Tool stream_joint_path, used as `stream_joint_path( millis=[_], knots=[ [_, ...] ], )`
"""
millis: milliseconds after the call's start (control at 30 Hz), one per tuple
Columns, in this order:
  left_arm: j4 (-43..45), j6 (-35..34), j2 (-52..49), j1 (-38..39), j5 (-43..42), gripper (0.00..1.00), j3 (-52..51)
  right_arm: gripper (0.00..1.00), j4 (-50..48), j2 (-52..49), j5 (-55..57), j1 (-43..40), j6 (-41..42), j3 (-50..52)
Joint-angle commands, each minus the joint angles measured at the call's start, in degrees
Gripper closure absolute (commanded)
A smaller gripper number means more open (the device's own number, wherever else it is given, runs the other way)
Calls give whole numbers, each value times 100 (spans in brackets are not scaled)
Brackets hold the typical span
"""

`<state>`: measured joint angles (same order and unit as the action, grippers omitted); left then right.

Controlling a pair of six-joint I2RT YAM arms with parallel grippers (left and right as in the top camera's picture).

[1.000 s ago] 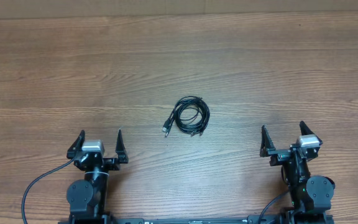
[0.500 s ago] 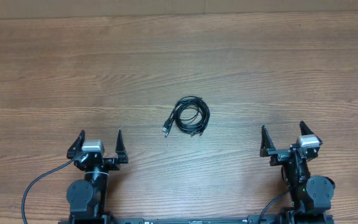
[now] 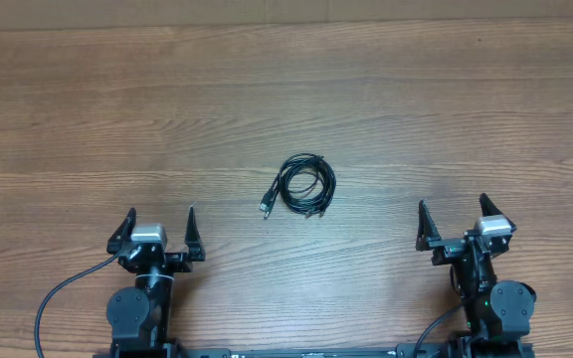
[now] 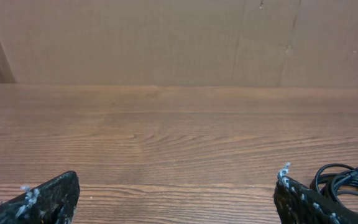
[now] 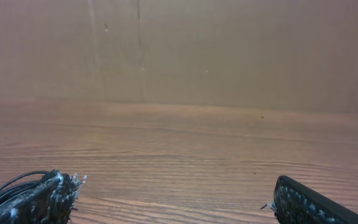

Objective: Untangle cables

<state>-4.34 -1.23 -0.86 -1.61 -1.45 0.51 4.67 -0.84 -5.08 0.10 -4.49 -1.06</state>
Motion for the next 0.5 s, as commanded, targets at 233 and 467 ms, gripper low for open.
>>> stream_joint_path(
  millis=[233,467],
  knots=[
    [-11,103,61,-20,13,1,-26,0,-24,68,52,15,-9,59],
    [83,-127,61,-20,-459,0,-24,0,-24,68,52,15,-9,59]
  ],
)
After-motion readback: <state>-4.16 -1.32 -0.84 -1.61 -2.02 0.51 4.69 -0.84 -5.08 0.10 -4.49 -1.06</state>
